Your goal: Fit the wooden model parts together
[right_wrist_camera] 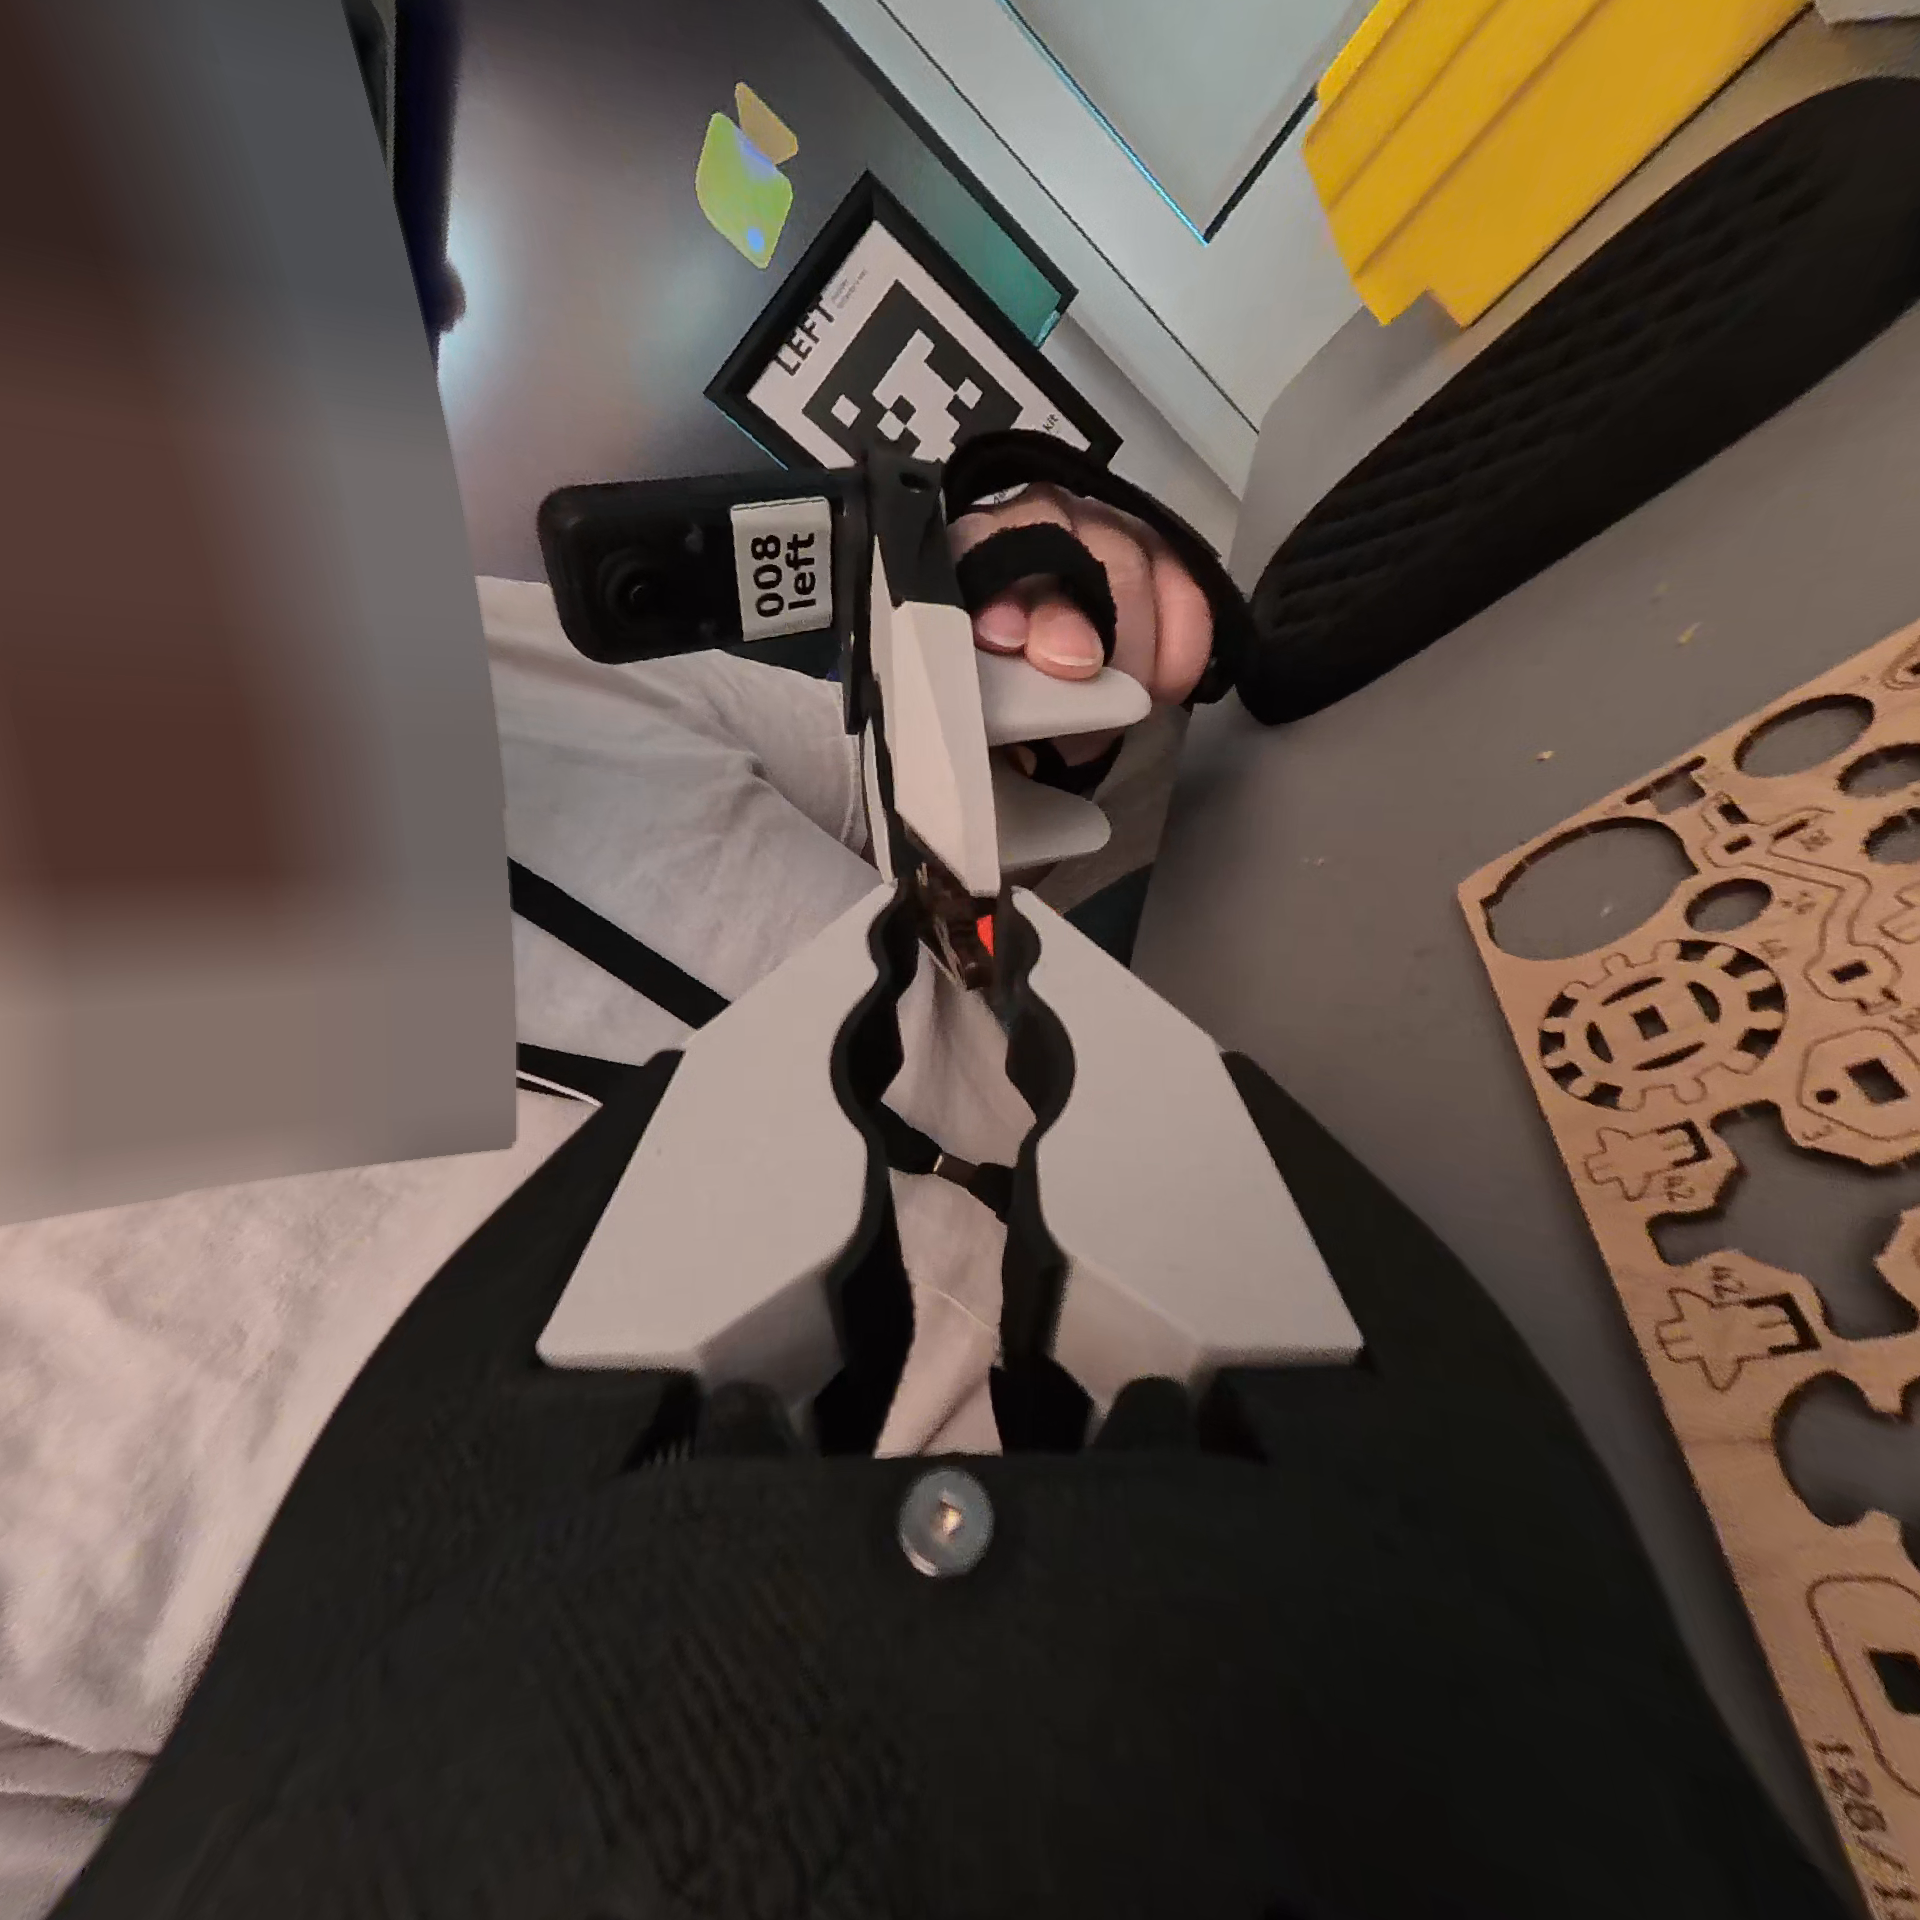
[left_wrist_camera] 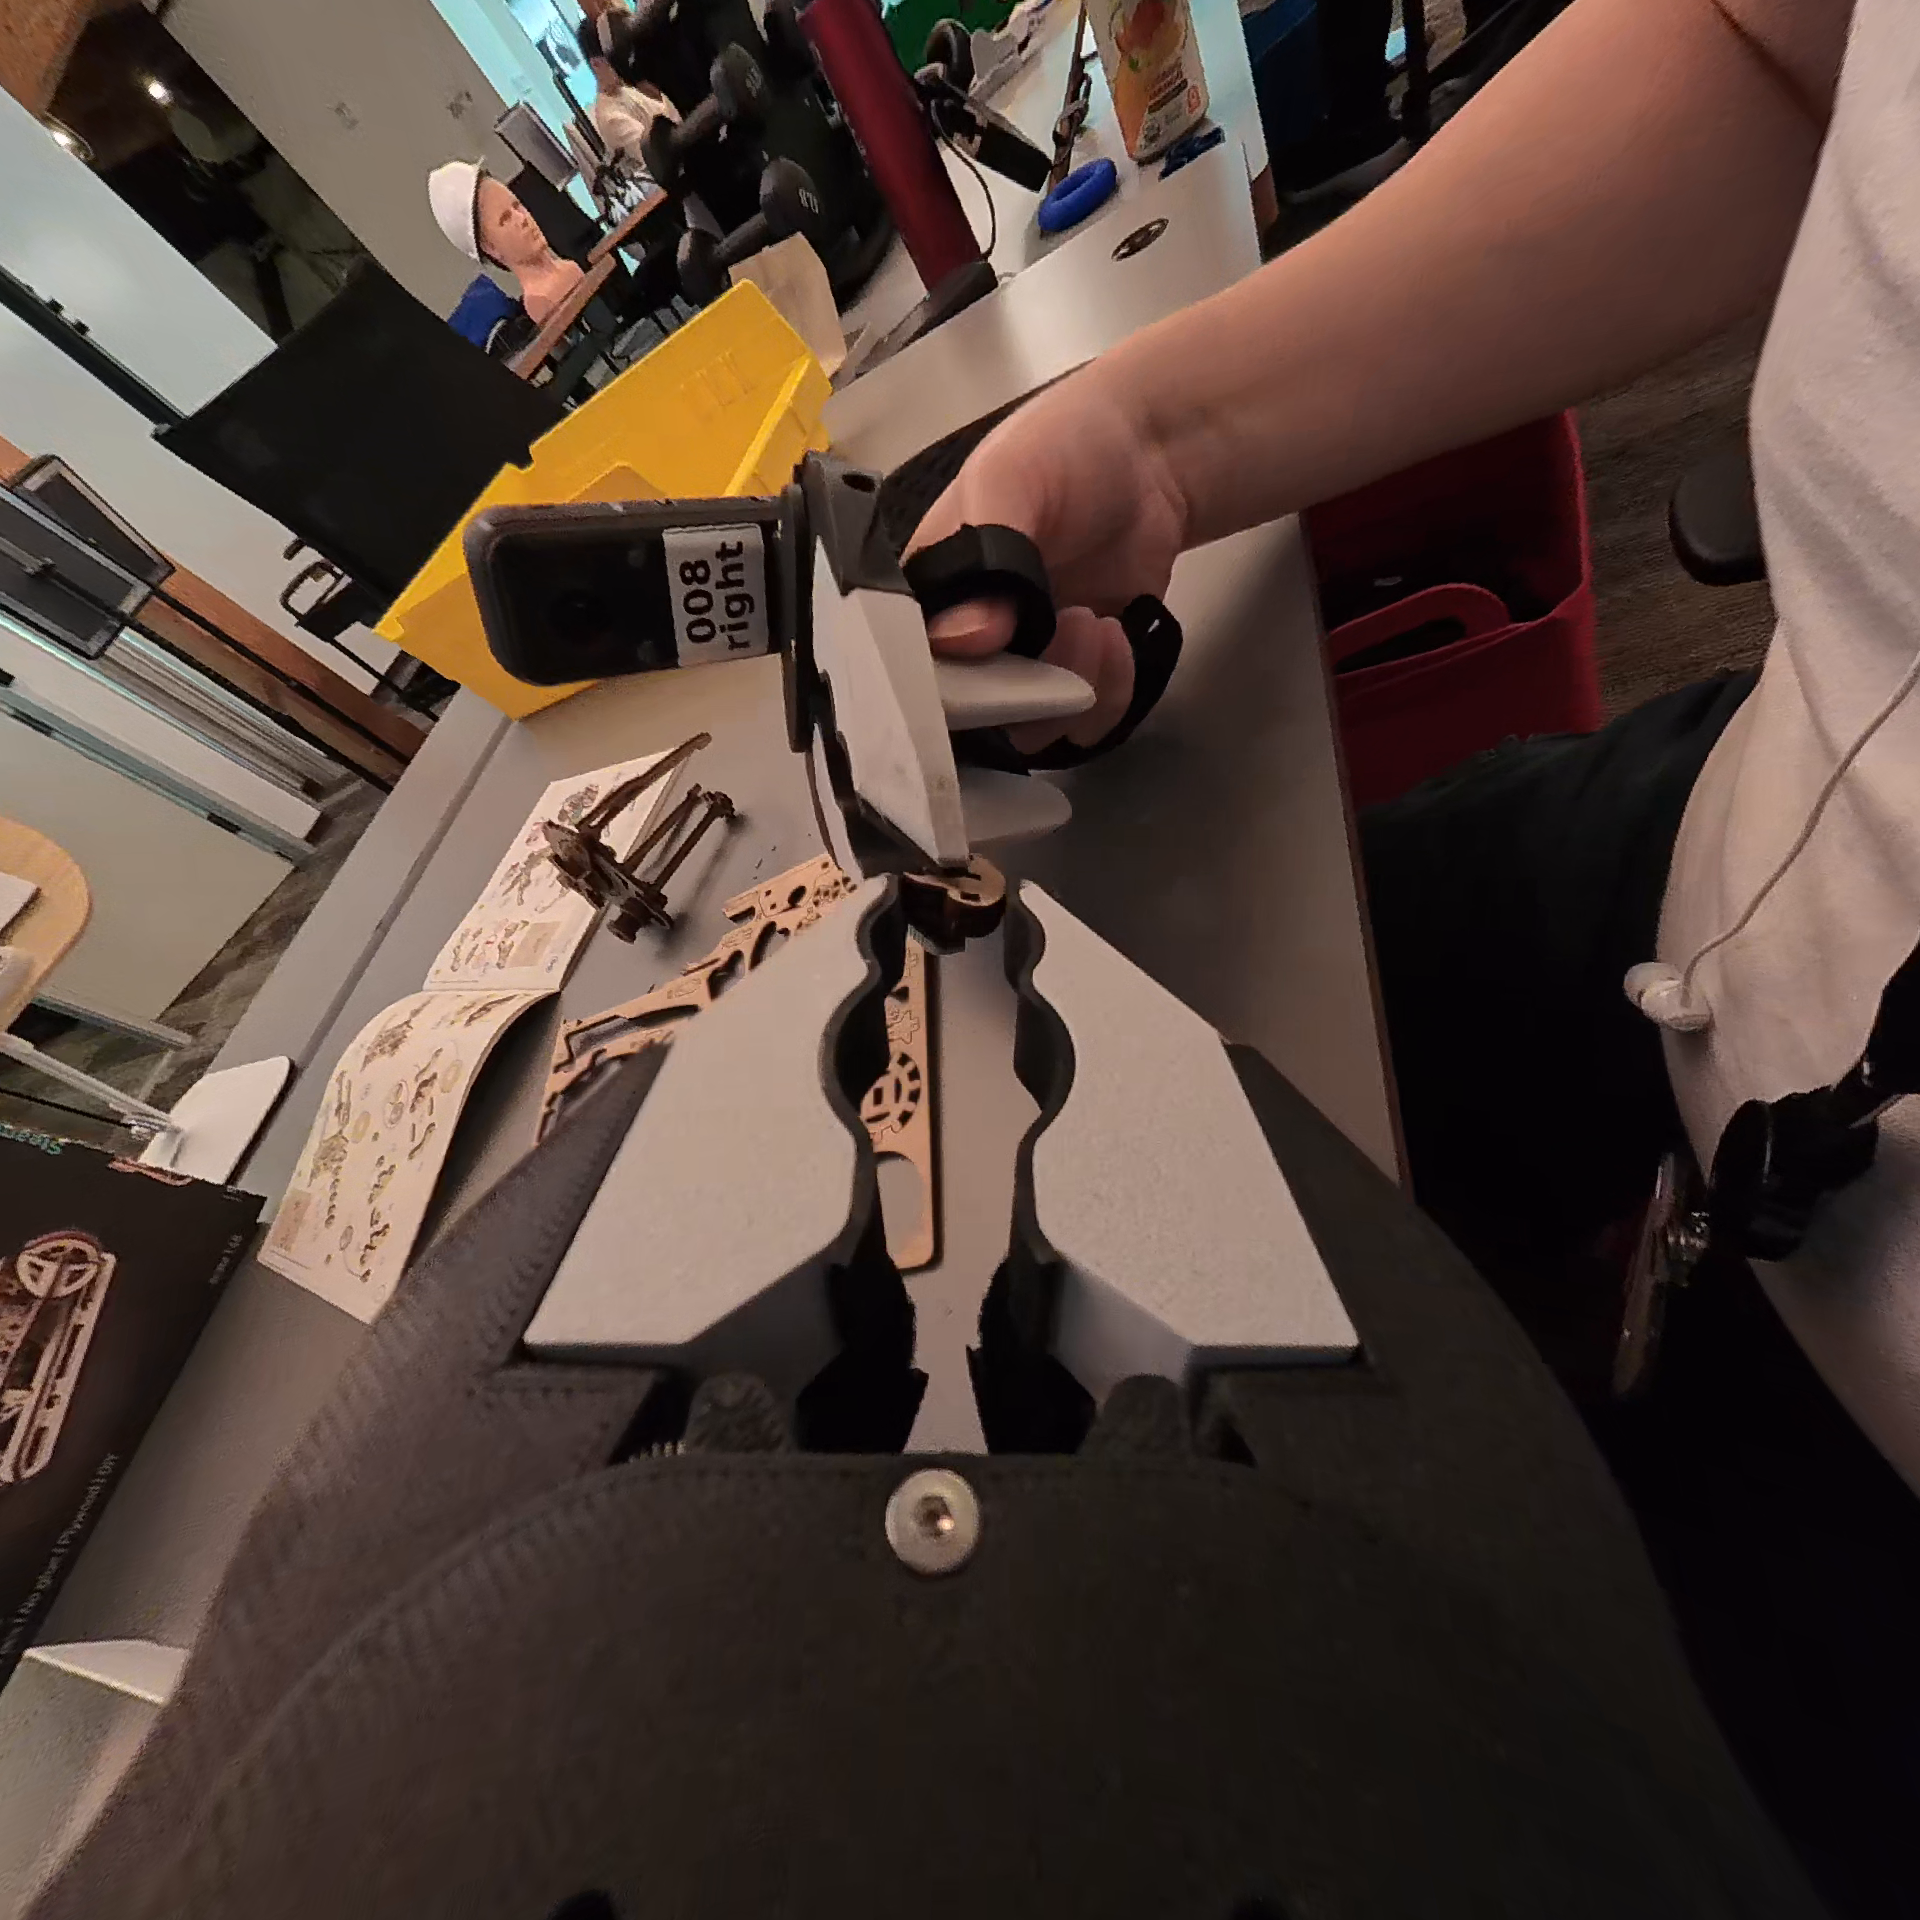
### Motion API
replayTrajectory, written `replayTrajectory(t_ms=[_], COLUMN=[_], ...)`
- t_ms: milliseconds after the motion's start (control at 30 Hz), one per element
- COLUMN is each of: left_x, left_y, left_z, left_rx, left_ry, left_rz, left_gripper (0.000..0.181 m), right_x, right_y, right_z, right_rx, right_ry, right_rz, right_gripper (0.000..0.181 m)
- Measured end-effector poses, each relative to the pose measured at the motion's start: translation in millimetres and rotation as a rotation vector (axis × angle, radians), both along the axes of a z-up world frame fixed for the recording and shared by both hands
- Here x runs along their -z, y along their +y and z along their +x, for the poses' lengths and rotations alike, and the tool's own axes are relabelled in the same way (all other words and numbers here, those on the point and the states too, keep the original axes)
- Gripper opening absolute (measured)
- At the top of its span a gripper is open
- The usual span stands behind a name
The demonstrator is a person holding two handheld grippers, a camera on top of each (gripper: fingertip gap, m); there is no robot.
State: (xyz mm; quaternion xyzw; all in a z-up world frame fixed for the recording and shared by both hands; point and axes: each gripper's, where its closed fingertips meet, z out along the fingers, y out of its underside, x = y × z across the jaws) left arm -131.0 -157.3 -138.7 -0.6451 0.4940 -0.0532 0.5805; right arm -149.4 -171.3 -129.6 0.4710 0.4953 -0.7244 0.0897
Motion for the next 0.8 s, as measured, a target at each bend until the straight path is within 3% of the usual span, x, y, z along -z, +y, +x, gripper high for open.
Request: replayTrajectory(t_ms=[233,500,800], left_x=[2.3,-15.5,-16.8], left_y=[-0.5,-4.2,-4.6], left_z=[-0.2,4.3,7.1], left_rx=[0.009,0.044,0.054], left_ry=[0.009,-0.122,-0.140], left_rz=[-0.010,0.007,0.020], left_gripper=[0.017,0.017,0.017], right_x=[2.2,-14.0,-19.2], right_y=[-0.3,-2.0,-0.6], right_z=[0.1,7.5,6.7], right_rx=[0.013,-0.031,-0.055], right_ry=[-0.014,0.067,0.054], right_rz=[-0.025,-0.095,-0.177], right_gripper=[0.012,0.015,0.015])
